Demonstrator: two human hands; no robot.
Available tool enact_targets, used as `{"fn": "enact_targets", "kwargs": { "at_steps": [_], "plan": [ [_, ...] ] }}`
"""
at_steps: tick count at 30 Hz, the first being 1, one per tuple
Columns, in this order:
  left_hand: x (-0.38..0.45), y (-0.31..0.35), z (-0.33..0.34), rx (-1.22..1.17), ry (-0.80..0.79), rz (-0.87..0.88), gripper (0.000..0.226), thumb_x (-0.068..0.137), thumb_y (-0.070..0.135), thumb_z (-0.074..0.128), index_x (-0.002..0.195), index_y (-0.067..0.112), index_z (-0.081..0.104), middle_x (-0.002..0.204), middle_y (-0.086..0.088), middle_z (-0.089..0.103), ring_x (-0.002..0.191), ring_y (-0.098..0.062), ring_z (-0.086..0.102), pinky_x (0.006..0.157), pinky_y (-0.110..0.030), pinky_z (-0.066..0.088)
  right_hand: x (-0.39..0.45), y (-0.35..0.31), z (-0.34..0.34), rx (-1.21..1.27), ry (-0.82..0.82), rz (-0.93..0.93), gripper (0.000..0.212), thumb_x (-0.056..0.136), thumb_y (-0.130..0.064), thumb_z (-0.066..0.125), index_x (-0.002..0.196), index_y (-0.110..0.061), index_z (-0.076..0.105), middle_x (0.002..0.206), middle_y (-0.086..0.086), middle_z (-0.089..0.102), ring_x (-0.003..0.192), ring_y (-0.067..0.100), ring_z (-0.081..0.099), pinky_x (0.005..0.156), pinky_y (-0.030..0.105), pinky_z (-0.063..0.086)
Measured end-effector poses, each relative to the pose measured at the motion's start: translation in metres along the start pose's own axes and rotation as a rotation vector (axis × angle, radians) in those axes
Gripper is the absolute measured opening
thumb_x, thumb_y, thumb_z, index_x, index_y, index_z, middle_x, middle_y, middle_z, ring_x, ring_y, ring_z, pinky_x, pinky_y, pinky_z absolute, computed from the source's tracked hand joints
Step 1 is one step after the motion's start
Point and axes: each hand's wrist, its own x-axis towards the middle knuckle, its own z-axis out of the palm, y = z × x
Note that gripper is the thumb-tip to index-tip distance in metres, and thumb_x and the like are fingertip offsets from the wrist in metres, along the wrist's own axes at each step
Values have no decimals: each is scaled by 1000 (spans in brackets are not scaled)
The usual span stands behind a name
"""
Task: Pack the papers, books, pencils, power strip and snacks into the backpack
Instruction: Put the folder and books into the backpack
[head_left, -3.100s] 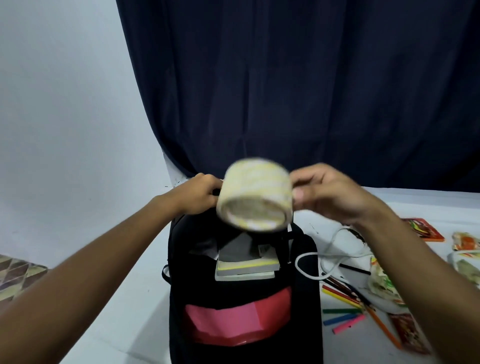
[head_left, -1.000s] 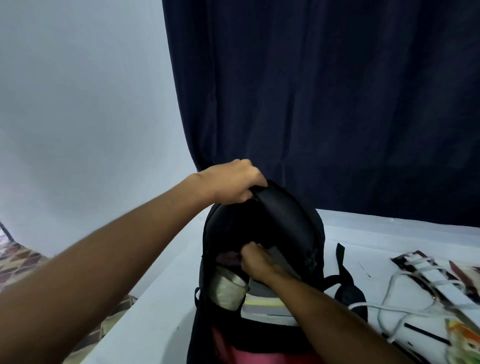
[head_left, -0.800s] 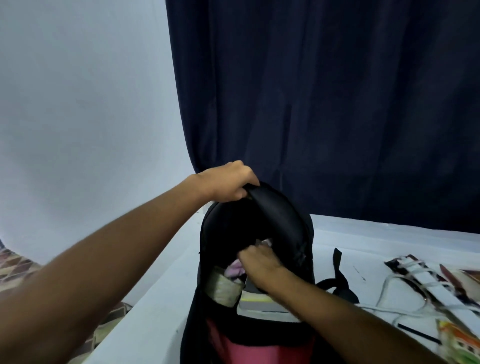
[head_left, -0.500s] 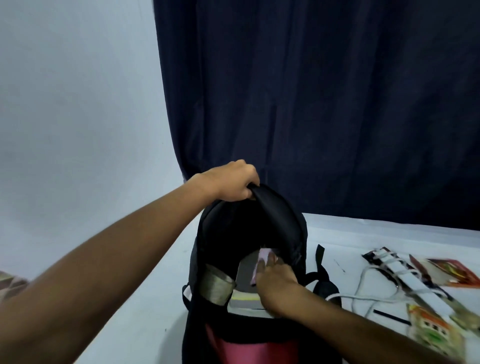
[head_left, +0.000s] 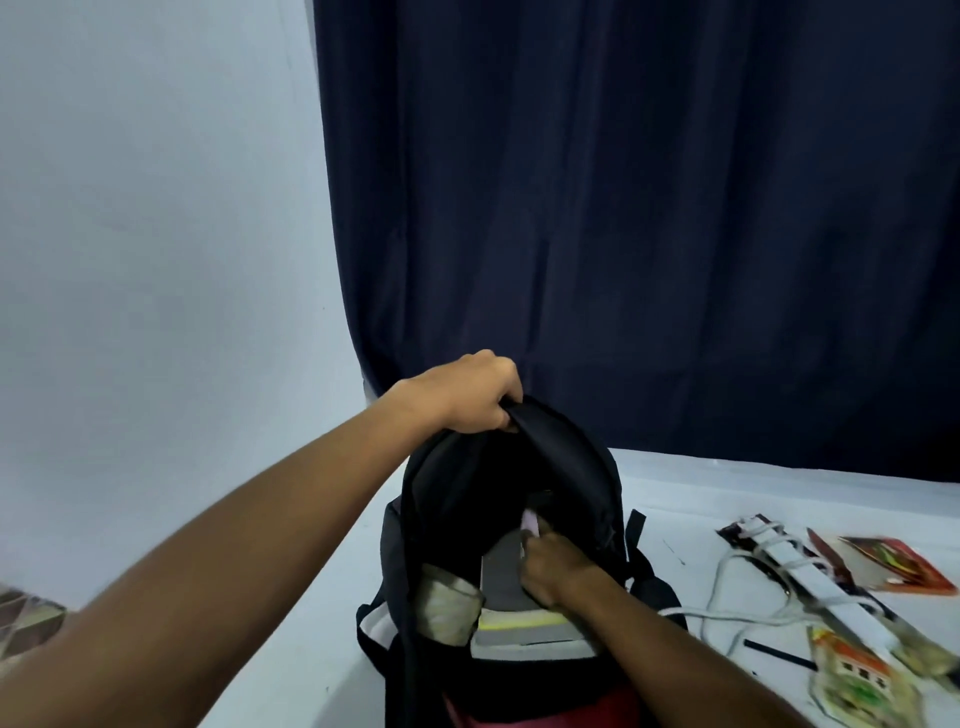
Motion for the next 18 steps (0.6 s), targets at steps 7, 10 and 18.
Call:
{"fn": "enact_targets", "kwargs": {
  "at_steps": [7, 10, 18],
  "plan": [
    [4, 9, 6, -21, 66, -22, 11, 86, 20, 65, 89, 10, 70, 75, 2, 61, 74, -20, 60, 66, -33, 51, -18, 2, -6, -63, -13, -351, 76, 81, 0, 52, 149, -20, 22, 157, 16, 15, 147, 35, 4, 118, 46, 18],
    [5, 6, 5, -36, 66, -27, 11, 86, 20, 65, 89, 11, 71, 76, 2, 63, 74, -19, 61, 69, -36, 53, -37, -18, -4, 111, -97, -528, 57, 81, -17, 64, 135, -20, 46, 141, 9, 46, 135, 26, 34, 111, 36, 31],
    [2, 16, 5, 4, 4, 29, 12, 84, 23, 67, 81, 12, 68, 71, 1, 60, 70, -19, 59, 68, -41, 54, -22, -52, 12, -122, 170, -393, 26, 88, -9, 54, 110, 1, 64, 112, 25, 64, 104, 40, 62, 85, 39, 48]
  ]
}}
